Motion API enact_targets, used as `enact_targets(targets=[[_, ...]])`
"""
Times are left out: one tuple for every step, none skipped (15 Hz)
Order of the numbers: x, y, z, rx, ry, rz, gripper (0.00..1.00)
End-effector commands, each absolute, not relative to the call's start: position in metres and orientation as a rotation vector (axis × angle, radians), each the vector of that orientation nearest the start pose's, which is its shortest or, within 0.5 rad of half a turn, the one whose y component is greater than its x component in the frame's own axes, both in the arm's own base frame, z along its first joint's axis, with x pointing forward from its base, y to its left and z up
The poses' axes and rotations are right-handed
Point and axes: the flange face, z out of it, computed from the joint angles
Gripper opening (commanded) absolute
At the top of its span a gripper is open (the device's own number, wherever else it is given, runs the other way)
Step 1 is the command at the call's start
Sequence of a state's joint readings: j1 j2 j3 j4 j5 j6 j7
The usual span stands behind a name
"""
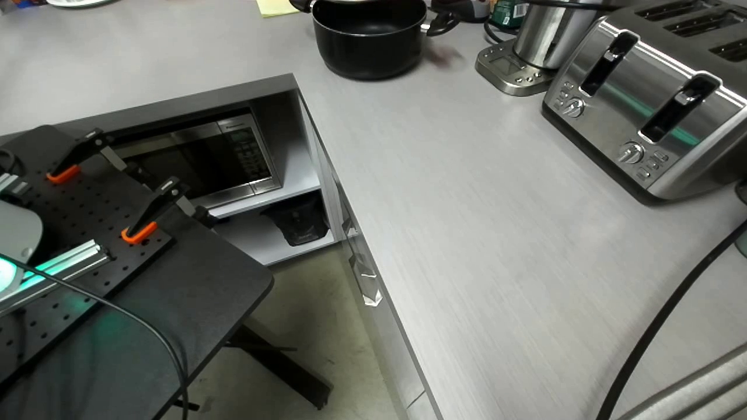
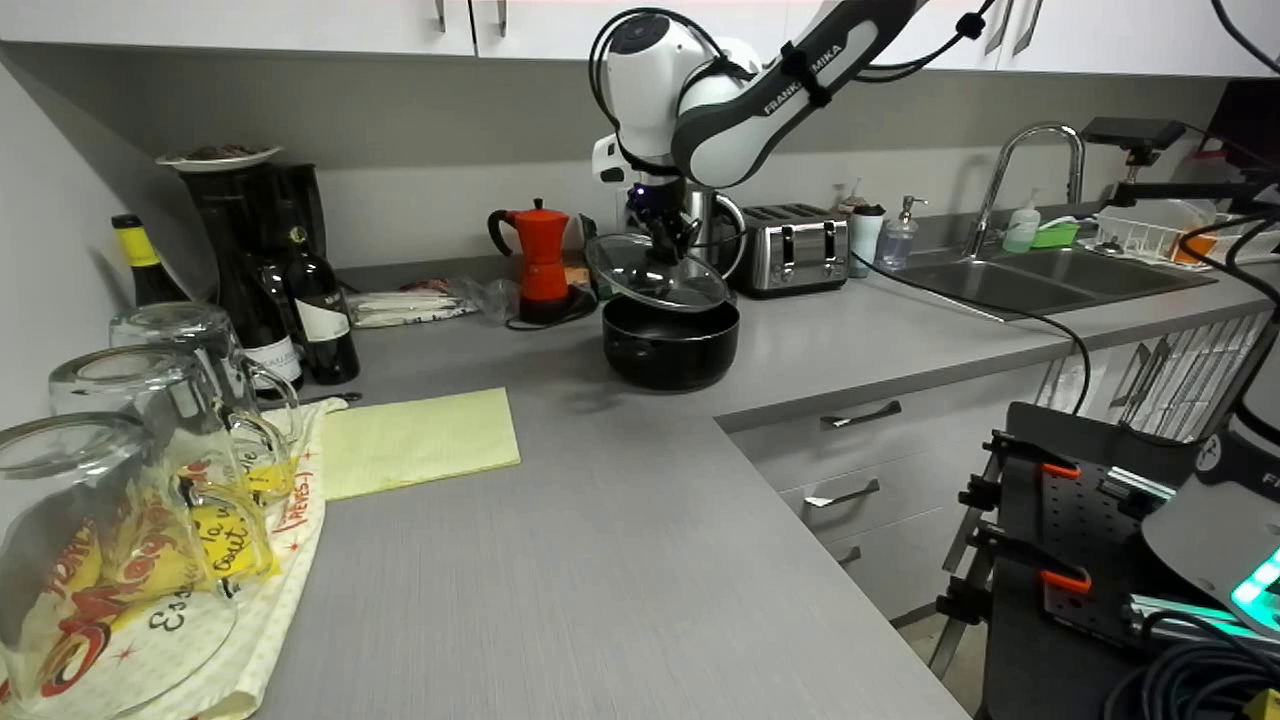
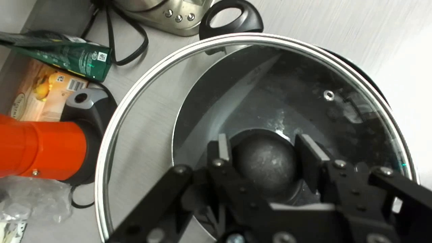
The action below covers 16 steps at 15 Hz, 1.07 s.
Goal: Put the lid on the pot
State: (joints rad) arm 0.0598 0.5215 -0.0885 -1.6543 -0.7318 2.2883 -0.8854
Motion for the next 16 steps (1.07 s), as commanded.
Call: enact_targets(targets=[[0.673,-0.029,0.341,1.981,1.529,-0.283,0.25],[0.673,-0.029,0.340,1.986,1.517,-0.309,0.25],[0.673,-0.029,0.338,1.990,1.518,-0.338,0.25],[0.675,-0.029,0.336,1.996,1.513,-0.371,0.25],[0.676,-0.029,0.334,2.001,1.508,-0.397,0.25],[0.678,-0.028,0.333,2.007,1.507,-0.426,0.25],[0.679,-0.027,0.331,2.013,1.501,-0.450,0.25],[0.682,-0.026,0.329,2.016,1.496,-0.473,0.25],[0.684,-0.026,0.328,2.025,1.487,-0.493,0.25],[0.688,-0.026,0.326,2.032,1.482,-0.512,0.25],[0.692,-0.027,0.324,2.041,1.477,-0.528,0.25],[0.697,-0.028,0.322,2.049,1.475,-0.542,0.25],[0.702,-0.030,0.320,2.056,1.470,-0.554,0.25],[0.707,-0.031,0.317,2.065,1.464,-0.564,0.25],[0.712,-0.033,0.315,2.073,1.461,-0.572,0.25],[0.718,-0.035,0.312,2.084,1.449,-0.576,0.25]])
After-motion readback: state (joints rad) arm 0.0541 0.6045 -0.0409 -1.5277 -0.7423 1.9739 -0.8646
